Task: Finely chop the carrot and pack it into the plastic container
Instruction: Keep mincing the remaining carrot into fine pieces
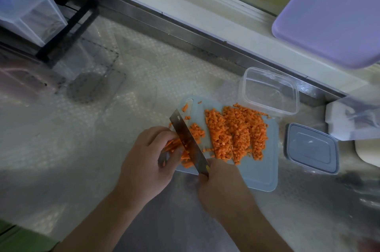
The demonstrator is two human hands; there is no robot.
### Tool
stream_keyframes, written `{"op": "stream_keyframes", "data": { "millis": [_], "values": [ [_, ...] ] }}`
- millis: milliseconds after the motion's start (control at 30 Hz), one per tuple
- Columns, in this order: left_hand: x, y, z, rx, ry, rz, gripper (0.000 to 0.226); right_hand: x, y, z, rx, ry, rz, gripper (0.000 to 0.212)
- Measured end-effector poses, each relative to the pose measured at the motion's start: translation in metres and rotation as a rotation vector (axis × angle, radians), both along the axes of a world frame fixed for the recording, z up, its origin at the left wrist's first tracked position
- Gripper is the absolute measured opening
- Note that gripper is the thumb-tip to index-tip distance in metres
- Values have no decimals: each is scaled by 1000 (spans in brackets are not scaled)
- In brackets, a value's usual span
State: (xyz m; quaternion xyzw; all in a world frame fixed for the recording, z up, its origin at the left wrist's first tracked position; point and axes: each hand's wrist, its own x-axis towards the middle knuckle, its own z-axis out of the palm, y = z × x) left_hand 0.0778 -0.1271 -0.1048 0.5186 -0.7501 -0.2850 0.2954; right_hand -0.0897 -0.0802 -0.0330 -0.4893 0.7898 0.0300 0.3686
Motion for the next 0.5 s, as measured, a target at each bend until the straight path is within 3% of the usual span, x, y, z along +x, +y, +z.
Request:
{"op": "stream_keyframes", "data": {
  "millis": [500],
  "values": [
    [-4,4,-14,-117,-12,-43,6,6,-10,-1,128,22,-18,10]
  ]
}}
